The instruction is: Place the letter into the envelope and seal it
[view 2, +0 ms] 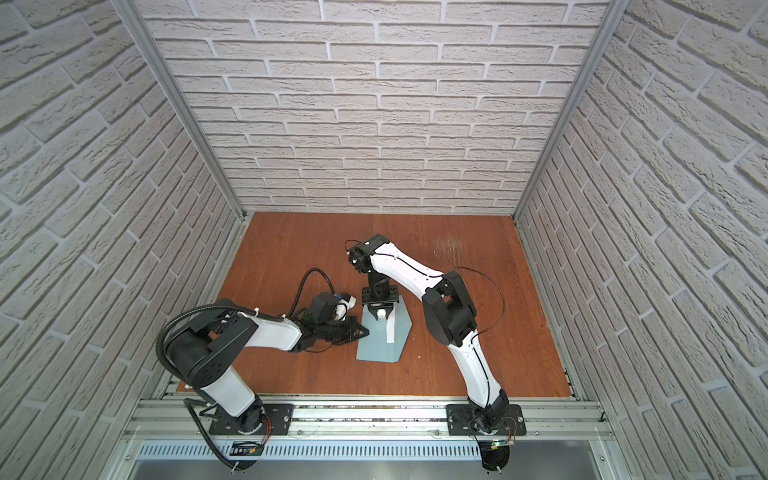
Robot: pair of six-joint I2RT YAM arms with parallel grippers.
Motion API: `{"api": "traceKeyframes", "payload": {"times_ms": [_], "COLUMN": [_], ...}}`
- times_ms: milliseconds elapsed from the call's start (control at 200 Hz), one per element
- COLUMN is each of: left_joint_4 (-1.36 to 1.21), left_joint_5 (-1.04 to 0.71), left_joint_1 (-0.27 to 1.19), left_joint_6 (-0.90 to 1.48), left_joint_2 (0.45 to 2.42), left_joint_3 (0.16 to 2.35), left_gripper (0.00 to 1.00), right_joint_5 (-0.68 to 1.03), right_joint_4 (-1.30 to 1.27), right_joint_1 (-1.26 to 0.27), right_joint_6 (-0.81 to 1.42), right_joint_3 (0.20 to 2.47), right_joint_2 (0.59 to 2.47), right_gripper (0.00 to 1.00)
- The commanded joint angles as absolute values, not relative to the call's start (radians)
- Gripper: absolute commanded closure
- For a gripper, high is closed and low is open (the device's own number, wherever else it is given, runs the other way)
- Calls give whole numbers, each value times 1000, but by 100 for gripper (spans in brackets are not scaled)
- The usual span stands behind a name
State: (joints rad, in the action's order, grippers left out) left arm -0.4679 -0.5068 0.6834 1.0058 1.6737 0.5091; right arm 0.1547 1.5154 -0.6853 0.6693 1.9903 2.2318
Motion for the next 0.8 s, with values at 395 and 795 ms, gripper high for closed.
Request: {"api": "traceKeyframes", "payload": {"times_ms": [395,795], "left_joint_4": [-331,-340], "left_joint_5": [-449,-451], "left_joint_1": [680,680], "left_joint_6": [982,982], "left_joint_2": [1712,1720], "left_joint_3": [492,491], "left_gripper": [100,100], "right_joint_5": [114,28], "right_joint_4": [1539,1599], "right_joint_1": [-697,-698], "right_joint_6": [660,661], "right_joint_3": [2025,2056], "right_joint_2": [2340,2414], "right_gripper": [95,95]}}
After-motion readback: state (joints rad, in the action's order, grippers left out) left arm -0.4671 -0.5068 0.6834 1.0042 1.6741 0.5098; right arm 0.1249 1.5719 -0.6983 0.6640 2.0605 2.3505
